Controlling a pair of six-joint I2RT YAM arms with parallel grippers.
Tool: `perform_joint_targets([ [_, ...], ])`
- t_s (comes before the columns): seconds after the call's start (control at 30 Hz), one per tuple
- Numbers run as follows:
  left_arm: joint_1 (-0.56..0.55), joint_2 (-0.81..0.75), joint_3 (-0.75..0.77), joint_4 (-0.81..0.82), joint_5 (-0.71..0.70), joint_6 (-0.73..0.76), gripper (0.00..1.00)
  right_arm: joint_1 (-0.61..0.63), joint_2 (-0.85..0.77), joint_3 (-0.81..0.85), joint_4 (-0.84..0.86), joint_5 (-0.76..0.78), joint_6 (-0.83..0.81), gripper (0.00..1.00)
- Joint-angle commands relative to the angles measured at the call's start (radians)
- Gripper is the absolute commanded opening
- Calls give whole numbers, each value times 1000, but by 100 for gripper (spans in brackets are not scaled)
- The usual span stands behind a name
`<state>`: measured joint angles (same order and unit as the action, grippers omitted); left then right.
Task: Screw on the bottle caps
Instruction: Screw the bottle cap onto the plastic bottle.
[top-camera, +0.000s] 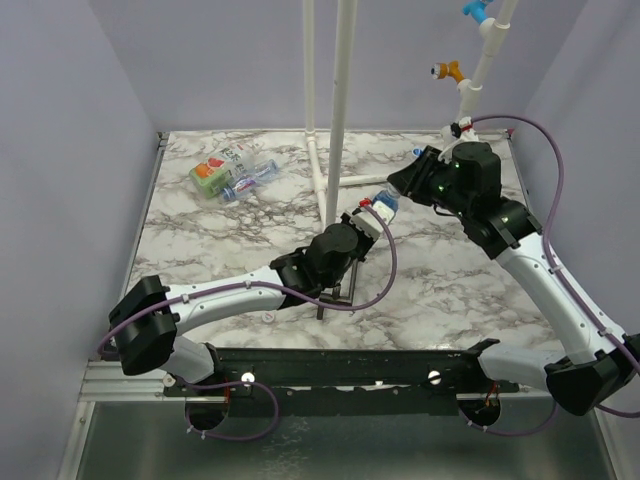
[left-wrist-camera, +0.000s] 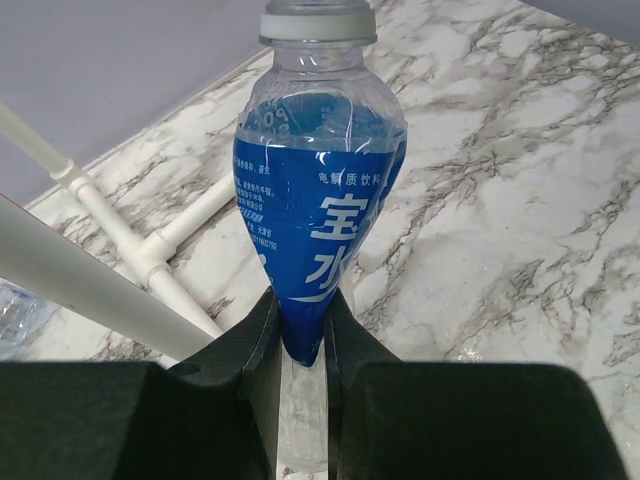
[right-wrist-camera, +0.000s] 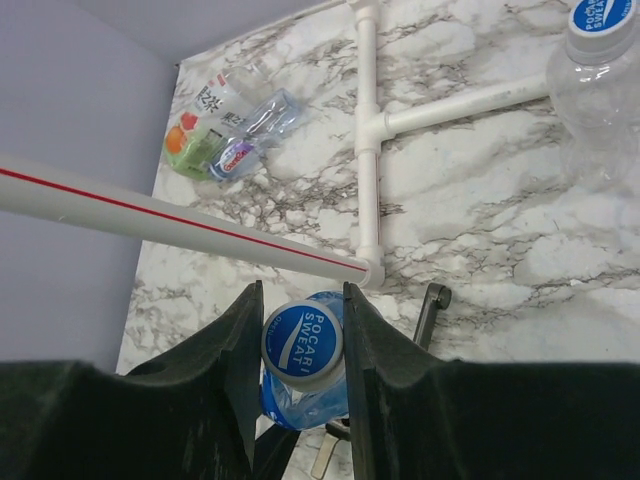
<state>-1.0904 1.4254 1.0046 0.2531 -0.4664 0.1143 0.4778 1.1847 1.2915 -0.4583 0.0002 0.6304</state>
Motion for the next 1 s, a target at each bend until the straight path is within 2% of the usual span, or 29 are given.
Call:
perform_joint_targets([
  [0.0,-3,8,76,197,-146,3,0,57,23,-3,-181,42,69,12],
  [0.1,-6,17,66,202,-151,1,0,64,28,-4,-166,50,80,14],
  [0.3,-7,-19,-6,183,-65,-13,0,67,22,34,-151,68,70,28],
  [0.5,-5,-61,-78,146,-45,-50,0,67,30,83,-160,76,53,32],
  [0.57,-5,-72,-93,143,-43,-55,0,66,33,88,-160,69,52,37],
  [0.73,-4,-80,-113,130,-12,-58,0,67,22,88,-147,52,48,62],
  [0.97,8,-100,-144,124,56,-81,0,67,-20,96,-121,61,13,85],
])
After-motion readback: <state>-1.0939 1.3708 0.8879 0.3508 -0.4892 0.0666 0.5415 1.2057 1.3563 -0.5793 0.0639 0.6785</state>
